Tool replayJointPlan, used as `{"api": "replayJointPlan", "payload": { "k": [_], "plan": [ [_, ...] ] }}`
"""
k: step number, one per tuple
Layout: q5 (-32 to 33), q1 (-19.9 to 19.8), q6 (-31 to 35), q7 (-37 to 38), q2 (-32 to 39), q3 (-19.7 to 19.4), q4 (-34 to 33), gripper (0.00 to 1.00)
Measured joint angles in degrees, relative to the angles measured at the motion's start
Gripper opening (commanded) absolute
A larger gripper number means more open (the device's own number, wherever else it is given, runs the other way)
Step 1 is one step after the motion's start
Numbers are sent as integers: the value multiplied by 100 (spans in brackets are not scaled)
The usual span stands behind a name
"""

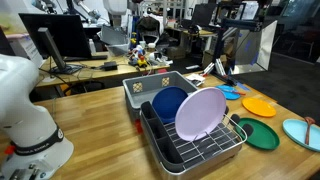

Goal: Move the wooden spoon to the green plate

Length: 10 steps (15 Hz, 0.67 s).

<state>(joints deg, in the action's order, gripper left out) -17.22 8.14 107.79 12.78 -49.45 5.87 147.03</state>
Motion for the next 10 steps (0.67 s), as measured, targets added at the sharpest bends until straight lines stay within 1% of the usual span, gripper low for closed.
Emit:
{"api": "replayJointPlan", "payload": {
  "k": [6, 8, 10],
  "plan": [
    [0, -15, 37, -1, 0, 1, -1, 100],
    [-2, -125, 266, 96, 14, -2, 34, 100],
    [-1, -390, 761, 303, 50, -21, 214, 100]
  ]
}}
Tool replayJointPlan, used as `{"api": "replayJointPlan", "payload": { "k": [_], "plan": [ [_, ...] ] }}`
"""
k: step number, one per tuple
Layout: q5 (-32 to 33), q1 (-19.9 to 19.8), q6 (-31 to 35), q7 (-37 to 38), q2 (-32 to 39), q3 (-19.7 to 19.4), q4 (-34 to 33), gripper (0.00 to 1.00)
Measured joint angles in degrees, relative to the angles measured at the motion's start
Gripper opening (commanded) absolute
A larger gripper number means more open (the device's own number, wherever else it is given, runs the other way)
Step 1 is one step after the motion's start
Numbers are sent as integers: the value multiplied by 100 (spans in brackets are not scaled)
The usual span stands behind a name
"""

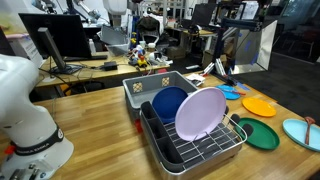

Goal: Move the wooden spoon to the green plate

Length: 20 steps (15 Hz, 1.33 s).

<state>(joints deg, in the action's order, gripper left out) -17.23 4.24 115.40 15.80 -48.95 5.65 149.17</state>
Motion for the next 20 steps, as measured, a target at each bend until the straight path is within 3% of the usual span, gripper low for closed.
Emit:
{"api": "replayJointPlan", "payload": {
  "k": [6, 9, 17, 20],
  "plan": [
    [344, -1185, 1185, 589, 322, -93, 1007, 100],
    [773, -1737, 1416, 889, 638, -113, 1090, 100],
    [773, -1596, 1408, 904, 560, -116, 1052, 100],
    [832, -1738, 1408, 1077, 675, -172, 1071, 100]
  ]
}}
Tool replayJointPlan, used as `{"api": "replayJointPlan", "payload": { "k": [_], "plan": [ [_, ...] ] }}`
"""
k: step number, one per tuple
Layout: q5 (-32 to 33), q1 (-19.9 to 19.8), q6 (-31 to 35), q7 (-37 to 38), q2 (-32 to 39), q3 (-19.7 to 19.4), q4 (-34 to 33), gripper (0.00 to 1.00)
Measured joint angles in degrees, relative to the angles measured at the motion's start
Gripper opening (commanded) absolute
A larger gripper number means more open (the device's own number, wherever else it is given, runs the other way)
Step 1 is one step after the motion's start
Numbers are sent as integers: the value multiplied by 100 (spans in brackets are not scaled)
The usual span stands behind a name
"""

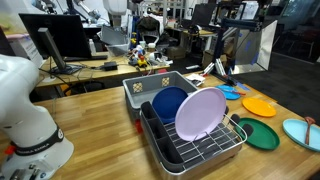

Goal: Move the wooden spoon to the green plate

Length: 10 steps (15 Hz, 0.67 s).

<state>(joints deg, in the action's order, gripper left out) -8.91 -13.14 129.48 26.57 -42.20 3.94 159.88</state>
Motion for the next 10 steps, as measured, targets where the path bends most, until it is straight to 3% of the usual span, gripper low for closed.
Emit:
{"api": "replayJointPlan", "payload": {
  "k": [5, 10],
  "plan": [
    [212, -452, 7, -3, 949, -461, 107, 100],
    [262, -536, 353, -175, 2239, -968, 97, 100]
  ]
}}
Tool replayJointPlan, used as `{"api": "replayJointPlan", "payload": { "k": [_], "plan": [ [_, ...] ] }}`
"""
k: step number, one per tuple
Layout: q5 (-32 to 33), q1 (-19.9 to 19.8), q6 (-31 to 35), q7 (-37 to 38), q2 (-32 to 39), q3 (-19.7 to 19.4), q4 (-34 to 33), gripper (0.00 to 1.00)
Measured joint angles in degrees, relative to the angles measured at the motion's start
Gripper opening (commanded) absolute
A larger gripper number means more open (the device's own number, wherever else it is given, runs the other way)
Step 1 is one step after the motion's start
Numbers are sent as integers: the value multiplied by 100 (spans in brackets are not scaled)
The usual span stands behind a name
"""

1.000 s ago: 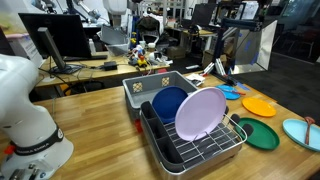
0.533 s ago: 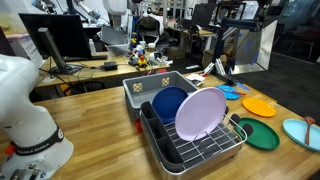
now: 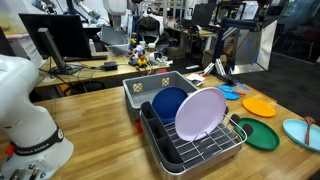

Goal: Move the wooden spoon to the green plate

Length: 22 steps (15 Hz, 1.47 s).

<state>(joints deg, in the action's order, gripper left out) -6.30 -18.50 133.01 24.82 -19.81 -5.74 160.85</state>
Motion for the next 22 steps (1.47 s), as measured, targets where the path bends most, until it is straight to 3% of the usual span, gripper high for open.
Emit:
{"api": "replayJointPlan", "payload": {
  "k": [12, 19, 22],
  "plan": [
    [-89, 66, 96, -11, 606, -159, -131, 100],
    [-1352, 103, 559, -1048, 2037, -722, -602, 100],
    [-1590, 104, 863, -1143, 2808, -782, -1042, 100]
  ]
}}
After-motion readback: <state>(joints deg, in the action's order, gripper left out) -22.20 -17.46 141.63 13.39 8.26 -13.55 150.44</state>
